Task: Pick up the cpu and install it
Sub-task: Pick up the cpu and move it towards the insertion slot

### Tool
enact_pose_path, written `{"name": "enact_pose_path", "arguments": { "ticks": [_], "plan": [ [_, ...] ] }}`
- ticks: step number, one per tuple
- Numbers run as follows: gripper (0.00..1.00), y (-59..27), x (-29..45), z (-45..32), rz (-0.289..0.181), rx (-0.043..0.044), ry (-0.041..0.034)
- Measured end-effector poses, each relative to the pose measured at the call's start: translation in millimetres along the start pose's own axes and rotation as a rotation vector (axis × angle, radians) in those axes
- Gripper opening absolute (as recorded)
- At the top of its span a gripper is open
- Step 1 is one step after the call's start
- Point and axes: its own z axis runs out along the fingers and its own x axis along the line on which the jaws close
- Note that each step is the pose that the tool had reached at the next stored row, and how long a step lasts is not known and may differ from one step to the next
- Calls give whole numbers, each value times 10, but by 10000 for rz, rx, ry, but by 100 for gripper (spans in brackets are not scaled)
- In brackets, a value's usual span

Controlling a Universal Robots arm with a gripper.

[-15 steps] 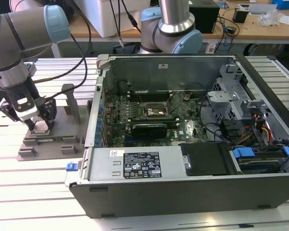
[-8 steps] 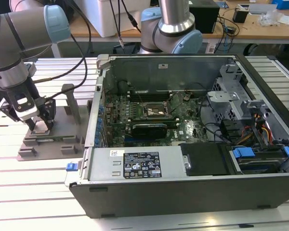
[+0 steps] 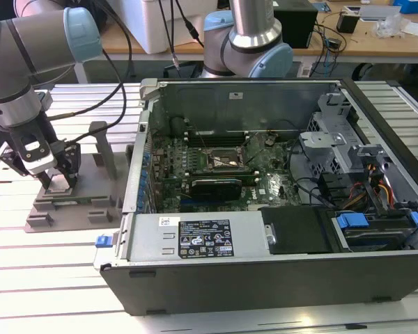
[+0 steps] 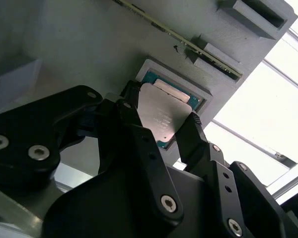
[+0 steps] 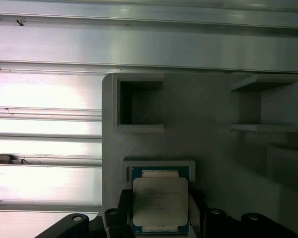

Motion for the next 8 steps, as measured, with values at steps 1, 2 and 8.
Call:
{"name": "enact_pose_path", "arguments": {
  "ticks": [1, 2, 8],
  "plan": [
    [54, 0, 0, -27, 1, 3, 8],
    [54, 0, 1, -44, 1, 4, 10],
    [54, 7, -2, -158, 1, 12, 10]
  ]
}}
